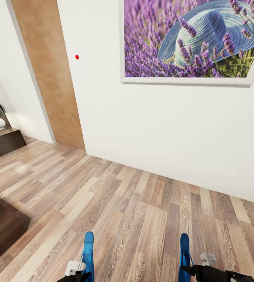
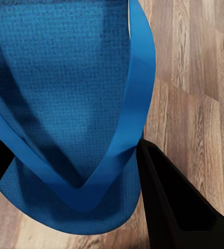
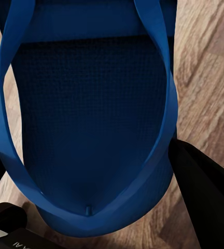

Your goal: In the bedroom, move the book from the bed onto either nightstand, and place the two sandals side by side next to the bed.

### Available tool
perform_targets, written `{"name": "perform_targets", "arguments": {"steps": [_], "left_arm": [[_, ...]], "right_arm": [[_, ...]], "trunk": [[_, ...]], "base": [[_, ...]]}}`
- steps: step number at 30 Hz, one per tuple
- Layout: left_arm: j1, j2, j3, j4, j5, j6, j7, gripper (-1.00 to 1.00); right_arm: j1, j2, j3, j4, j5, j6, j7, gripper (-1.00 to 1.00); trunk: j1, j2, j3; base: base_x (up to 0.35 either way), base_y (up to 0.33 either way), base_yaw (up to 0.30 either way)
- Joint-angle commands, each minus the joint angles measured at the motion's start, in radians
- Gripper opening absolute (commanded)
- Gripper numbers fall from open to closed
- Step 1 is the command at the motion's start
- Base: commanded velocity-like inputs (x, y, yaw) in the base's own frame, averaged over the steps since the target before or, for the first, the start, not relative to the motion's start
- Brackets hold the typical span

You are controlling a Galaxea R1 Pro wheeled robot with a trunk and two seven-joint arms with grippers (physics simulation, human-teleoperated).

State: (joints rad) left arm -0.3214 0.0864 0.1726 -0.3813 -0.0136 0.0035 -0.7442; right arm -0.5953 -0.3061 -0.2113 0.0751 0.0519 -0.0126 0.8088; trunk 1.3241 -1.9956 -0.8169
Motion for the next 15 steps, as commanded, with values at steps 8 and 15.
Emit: {"name": "perform_targets", "arguments": {"steps": [8,15], "left_arm": [[-0.001,0.001,0.005,0.001,-0.003,-0.002,-0.006,-1.0],[-0.001,0.001,0.005,0.001,-0.003,-0.001,-0.007,-1.0]], "right_arm": [[-0.001,-0.001,-0.007,0.003,0.006,0.0,0.003,-1.0],[-0.001,-0.001,-0.007,0.003,0.006,0.0,0.003,-1.0]], "trunk": [[0.0,0.0,0.0],[0.0,0.0,-0.004]], "base": [[0.0,0.0,0.035],[0.0,0.0,0.242]]}}
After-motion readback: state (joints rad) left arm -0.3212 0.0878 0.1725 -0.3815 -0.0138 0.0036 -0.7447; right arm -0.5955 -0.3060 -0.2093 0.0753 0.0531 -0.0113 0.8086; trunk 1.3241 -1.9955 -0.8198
